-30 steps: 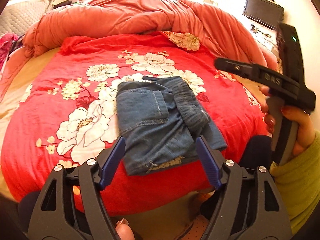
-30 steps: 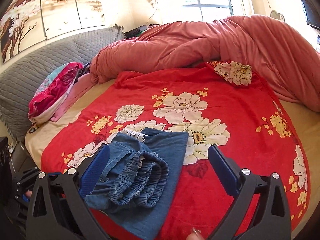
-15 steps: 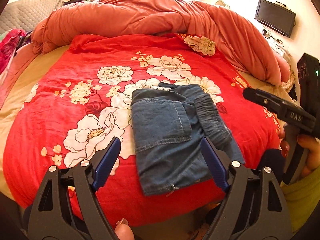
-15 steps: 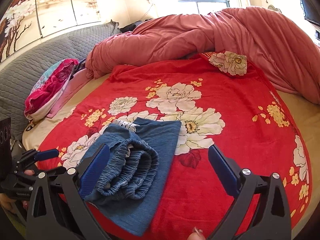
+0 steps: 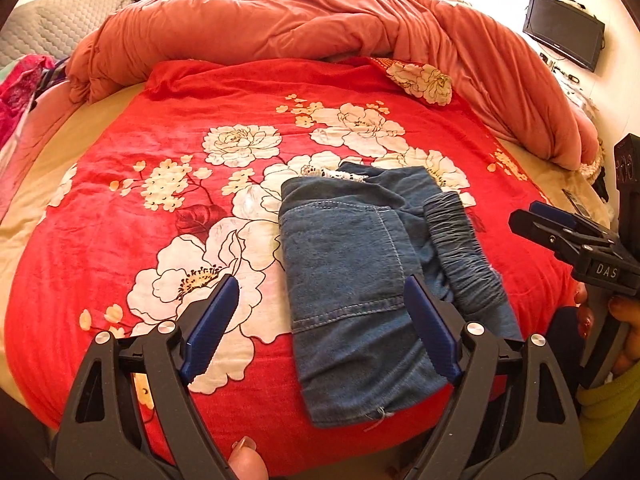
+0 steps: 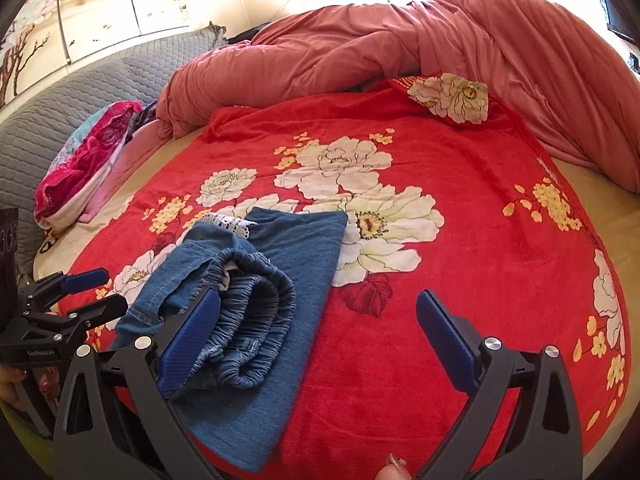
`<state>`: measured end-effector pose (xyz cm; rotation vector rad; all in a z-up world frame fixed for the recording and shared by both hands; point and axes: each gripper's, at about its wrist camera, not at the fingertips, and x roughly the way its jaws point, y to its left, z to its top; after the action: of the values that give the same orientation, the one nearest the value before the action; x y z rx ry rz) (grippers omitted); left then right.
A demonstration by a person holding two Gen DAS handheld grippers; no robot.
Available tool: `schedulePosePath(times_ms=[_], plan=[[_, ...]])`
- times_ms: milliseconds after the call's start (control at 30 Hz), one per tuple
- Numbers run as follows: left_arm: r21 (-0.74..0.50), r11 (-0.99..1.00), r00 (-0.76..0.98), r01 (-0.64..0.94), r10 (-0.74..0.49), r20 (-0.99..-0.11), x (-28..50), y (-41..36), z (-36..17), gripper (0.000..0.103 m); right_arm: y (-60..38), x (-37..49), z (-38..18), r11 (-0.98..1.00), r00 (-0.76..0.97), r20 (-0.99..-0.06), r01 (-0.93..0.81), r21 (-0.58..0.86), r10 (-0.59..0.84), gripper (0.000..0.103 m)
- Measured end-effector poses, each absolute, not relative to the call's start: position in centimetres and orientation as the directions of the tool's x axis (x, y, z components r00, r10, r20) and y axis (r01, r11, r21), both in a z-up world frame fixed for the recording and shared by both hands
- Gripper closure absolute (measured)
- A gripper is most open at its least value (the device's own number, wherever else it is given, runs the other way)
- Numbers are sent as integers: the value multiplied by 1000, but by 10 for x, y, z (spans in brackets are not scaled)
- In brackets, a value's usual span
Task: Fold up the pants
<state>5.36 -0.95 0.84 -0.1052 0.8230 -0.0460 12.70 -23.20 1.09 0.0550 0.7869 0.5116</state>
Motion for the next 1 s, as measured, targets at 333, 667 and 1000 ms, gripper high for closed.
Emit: schedulePosePath(times_ms=[333,667,1000], plan=[[-138,990,647,-29,-87,-757,70,1,-13,23,-229,136,-12,878,530,-714,-399,265,456,5],[-204,979,613,-16,-152,-776,89,4,-34,27,-228,151,-35,840,451,-719,-395,371,530,5],[-329,944,579,23,-281,-765,103,1,-41,60,-204,165,-46,759,346,-694,-462,459,631,65]])
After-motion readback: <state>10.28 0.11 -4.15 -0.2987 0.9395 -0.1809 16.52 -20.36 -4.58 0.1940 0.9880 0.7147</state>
